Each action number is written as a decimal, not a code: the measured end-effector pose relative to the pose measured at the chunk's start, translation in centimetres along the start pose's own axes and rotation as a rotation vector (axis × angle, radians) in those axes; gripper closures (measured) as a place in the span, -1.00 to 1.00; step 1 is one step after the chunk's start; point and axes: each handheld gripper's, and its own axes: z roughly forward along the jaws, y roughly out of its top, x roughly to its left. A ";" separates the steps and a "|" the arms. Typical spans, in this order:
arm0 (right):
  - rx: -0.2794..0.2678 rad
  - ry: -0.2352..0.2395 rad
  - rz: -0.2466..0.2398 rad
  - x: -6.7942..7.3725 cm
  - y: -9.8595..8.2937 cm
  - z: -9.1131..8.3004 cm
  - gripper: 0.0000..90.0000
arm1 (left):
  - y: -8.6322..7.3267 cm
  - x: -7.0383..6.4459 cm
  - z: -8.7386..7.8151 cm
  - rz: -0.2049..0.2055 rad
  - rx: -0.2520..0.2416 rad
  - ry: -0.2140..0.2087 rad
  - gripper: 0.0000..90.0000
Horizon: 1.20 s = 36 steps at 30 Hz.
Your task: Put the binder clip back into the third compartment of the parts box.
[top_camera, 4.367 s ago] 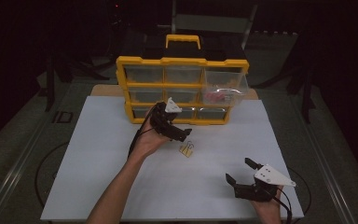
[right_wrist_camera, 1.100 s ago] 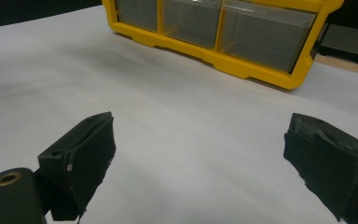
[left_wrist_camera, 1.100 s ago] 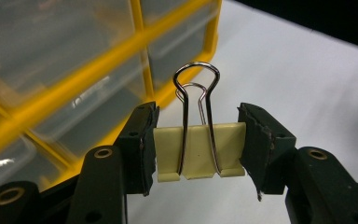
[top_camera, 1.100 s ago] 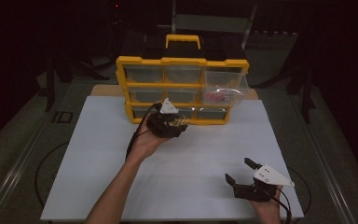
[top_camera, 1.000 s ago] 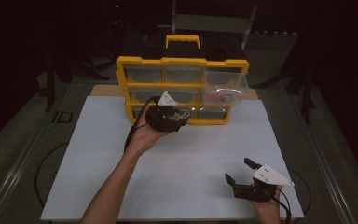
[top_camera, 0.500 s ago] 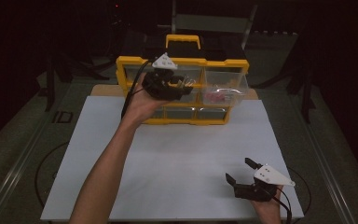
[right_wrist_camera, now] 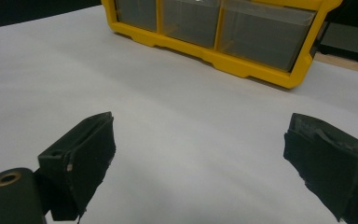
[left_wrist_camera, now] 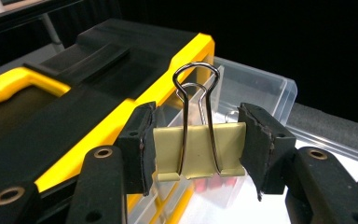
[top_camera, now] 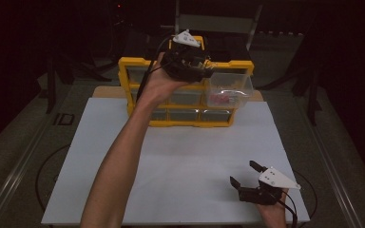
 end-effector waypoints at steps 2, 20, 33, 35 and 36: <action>0.001 0.002 -0.002 0.0 0.0 0.0 -0.81 | 0.4 -0.3 0.8 0.002 0.007 -0.008 0.10; 0.000 0.000 -0.003 0.0 0.1 0.0 -0.81 | -0.5 -0.3 2.6 -0.069 0.036 0.041 -0.98; -0.004 0.002 -0.006 0.1 0.1 0.2 -0.81 | -5.3 0.7 -0.8 -0.082 0.002 0.115 -1.00; -0.005 0.003 -0.001 0.1 0.1 0.1 -0.81 | -6.3 0.6 -1.3 -0.075 0.000 0.129 -1.00; -0.006 0.003 0.000 0.0 0.1 0.1 -0.81 | -6.7 0.6 -1.6 -0.075 -0.002 0.133 -1.00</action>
